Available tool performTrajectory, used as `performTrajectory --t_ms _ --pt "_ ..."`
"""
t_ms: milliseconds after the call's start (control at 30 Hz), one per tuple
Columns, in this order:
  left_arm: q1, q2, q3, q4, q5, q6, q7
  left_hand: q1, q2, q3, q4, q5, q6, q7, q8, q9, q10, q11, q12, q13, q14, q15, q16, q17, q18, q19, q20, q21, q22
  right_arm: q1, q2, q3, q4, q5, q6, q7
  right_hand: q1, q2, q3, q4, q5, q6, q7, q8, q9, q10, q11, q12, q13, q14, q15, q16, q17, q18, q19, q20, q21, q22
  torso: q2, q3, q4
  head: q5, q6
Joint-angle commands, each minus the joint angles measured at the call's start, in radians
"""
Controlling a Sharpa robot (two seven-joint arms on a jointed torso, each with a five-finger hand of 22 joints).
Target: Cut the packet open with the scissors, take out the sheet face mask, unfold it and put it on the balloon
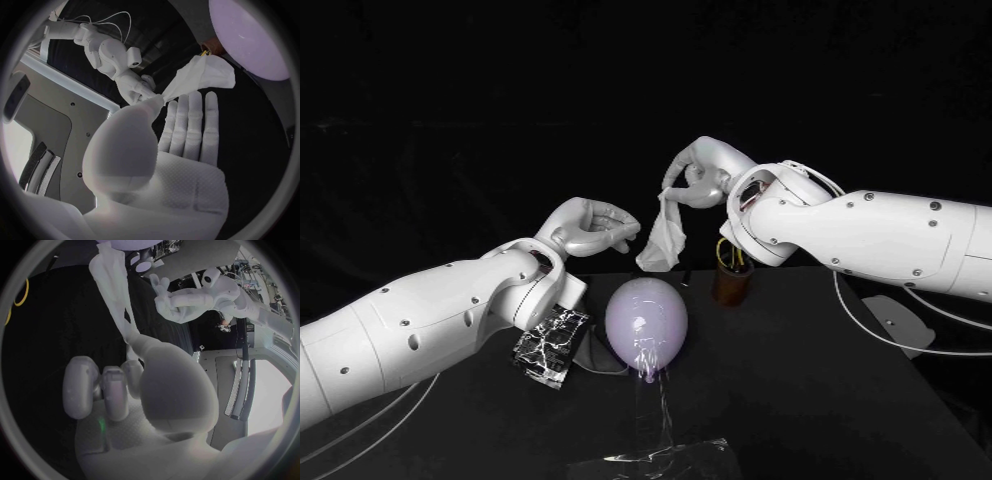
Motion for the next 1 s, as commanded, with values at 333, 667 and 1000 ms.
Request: performTrajectory --t_ms 333,667,1000 --pt "-0.006 0.065 0.002 -0.024 0.070 0.067 -0.126 0.046 -0.030 0.049 0.022 -0.001 -0.042 0.025 -0.069 -0.038 -0.034 0.037 -0.138 -0.070 -0.046 0.040 -0.162 -0.076 0.010 -0.036 0.025 -0.056 -0.040 -0.004 0.010 0.001 0.020 -0.014 -0.017 0.001 -0.003 0.003 0.008 0.000 0.003 0.006 0.001 0.003 0.001 0.054 -0.026 0.004 0.120 0.104 -0.006 0.003 0.263 -0.015 0.036 -0.001 -0.007 0.204 0.001 0.0010 -0.0020 0.007 0.006" --pt "-0.008 0.091 0.001 -0.059 0.091 0.034 -0.203 0.023 -0.047 -0.010 0.046 -0.001 -0.072 0.063 -0.101 -0.056 -0.082 0.070 -0.197 -0.083 -0.085 0.072 -0.242 -0.114 0.012 -0.049 0.043 -0.095 -0.068 -0.006 0.014 0.001 0.040 -0.013 -0.029 0.009 -0.004 0.003 0.009 0.000 0.003 0.006 0.001 0.004 0.001 0.054 -0.026 0.004 0.121 0.104 -0.006 0.003 0.263 -0.015 0.035 -0.001 -0.008 0.204 0.001 -0.0004 -0.0004 0.006 0.007" --pt "-0.008 0.106 0.001 -0.075 0.089 0.032 -0.239 0.038 -0.040 -0.061 0.055 -0.001 -0.090 0.074 -0.121 -0.070 -0.108 0.081 -0.214 -0.084 -0.092 0.084 -0.289 -0.138 0.012 -0.059 0.054 -0.127 -0.091 -0.007 0.017 0.001 0.050 -0.013 -0.031 0.014 -0.004 0.003 0.009 0.000 0.003 0.006 0.001 0.004 0.001 0.054 -0.026 0.004 0.121 0.104 -0.006 0.003 0.263 -0.015 0.035 -0.001 -0.008 0.204 0.001 0.0003 0.0000 0.008 0.007"
